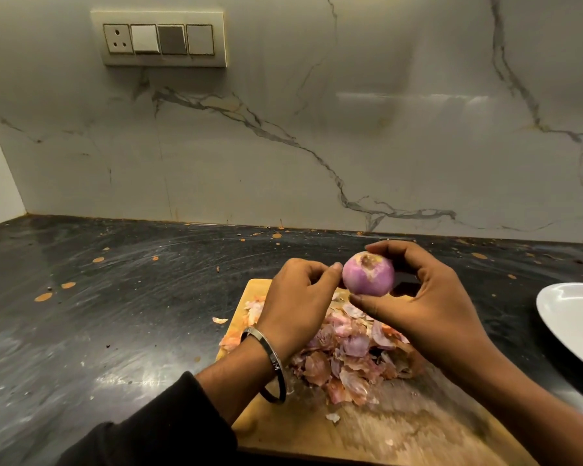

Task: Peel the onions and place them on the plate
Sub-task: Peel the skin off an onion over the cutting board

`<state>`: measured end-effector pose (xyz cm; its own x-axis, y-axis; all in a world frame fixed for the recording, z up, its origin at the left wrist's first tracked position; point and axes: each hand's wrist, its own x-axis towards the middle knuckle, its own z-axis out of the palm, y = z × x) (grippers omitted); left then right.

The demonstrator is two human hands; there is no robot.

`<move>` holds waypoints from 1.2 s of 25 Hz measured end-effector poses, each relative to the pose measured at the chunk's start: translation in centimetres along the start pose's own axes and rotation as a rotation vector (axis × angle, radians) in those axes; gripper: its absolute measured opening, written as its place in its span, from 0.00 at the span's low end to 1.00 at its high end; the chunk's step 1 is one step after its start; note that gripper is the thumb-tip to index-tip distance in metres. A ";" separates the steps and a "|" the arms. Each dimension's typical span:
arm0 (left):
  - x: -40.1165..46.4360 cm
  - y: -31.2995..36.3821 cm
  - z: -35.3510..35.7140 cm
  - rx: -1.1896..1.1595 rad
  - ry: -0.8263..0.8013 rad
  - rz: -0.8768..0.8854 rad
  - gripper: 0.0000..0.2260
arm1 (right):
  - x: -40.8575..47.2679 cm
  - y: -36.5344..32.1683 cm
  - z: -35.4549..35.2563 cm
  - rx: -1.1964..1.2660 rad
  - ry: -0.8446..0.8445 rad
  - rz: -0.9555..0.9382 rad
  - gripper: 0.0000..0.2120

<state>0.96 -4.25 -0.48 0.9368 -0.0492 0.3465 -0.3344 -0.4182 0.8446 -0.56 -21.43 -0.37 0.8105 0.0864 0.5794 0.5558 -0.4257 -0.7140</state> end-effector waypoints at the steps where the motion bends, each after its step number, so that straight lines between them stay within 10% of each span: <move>1: 0.0 0.1 -0.2 -0.004 0.052 0.028 0.14 | 0.0 0.0 0.0 -0.016 0.000 -0.016 0.31; 21: -0.8 1.0 -0.3 -0.168 0.066 0.246 0.04 | 0.1 0.2 0.0 -0.098 -0.029 -0.096 0.34; 30: -0.4 1.1 -0.2 -0.118 0.022 0.204 0.05 | 0.1 0.1 0.4 0.344 -0.121 0.146 0.30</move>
<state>0.24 -4.52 0.35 0.8463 -0.1019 0.5228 -0.5278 -0.2921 0.7975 -0.32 -21.09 -0.57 0.8902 0.1618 0.4259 0.4457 -0.1163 -0.8876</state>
